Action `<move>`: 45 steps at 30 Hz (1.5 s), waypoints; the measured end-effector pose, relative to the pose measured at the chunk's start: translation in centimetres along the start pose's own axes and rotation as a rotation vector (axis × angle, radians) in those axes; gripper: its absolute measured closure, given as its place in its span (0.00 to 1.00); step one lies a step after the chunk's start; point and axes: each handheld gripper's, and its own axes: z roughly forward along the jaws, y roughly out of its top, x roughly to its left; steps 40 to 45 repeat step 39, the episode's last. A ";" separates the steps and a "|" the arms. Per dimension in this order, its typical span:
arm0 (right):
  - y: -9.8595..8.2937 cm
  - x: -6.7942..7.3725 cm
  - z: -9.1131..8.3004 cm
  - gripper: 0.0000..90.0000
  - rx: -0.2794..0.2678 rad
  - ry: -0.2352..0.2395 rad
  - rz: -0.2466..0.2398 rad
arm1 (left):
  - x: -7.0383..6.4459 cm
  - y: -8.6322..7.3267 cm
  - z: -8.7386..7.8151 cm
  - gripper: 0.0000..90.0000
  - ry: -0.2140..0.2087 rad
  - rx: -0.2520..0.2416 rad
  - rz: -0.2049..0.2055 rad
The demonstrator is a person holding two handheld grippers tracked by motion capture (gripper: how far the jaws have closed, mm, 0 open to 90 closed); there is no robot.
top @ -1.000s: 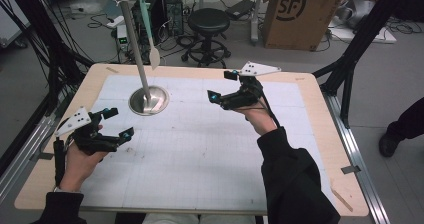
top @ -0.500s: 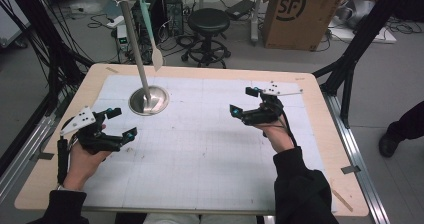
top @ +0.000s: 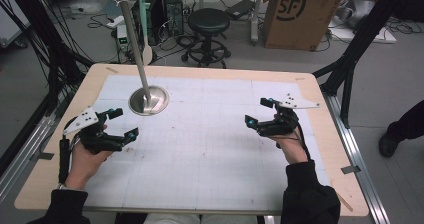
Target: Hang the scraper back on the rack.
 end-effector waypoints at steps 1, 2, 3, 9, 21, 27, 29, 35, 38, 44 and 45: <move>-0.2 0.0 -0.2 0.00 0.006 -0.003 -0.006 | 0.0 0.0 0.0 0.02 0.001 0.003 -0.003; -0.4 -0.1 -0.4 0.00 0.004 -0.010 -0.013 | 0.1 0.0 0.0 0.02 0.001 0.004 -0.003; -0.6 -0.2 -0.6 0.00 0.003 -0.011 -0.004 | 0.1 -0.1 0.0 0.02 0.004 0.004 -0.005; -2.0 -0.4 -1.8 0.01 0.023 -0.027 0.012 | 0.1 -0.2 0.2 0.02 0.006 0.003 -0.008; -3.7 -1.8 -4.6 0.00 0.011 -0.068 0.064 | 0.4 -0.3 0.5 0.02 0.011 0.003 -0.009; -4.4 -2.4 -6.3 0.01 -0.017 -0.091 0.094 | 0.7 -0.4 0.6 0.02 0.019 0.011 -0.012; -4.7 -2.7 -7.1 0.00 -0.040 -0.101 0.105 | 0.7 -0.5 0.6 0.02 0.021 0.014 -0.015; -5.4 -3.2 -8.2 0.00 -0.048 -0.123 0.123 | 0.7 -0.7 0.9 0.02 0.024 0.027 -0.013; -5.2 -3.1 -8.2 0.01 -0.070 -0.118 0.113 | 0.7 -0.7 1.0 0.02 0.024 0.033 -0.014; -5.1 -3.0 -8.3 0.01 -0.076 -0.116 0.115 | 0.7 -0.8 1.1 0.02 0.025 0.030 -0.017; -5.1 -3.0 -8.3 0.01 -0.076 -0.116 0.115 | 0.7 -0.8 1.1 0.02 0.025 0.030 -0.017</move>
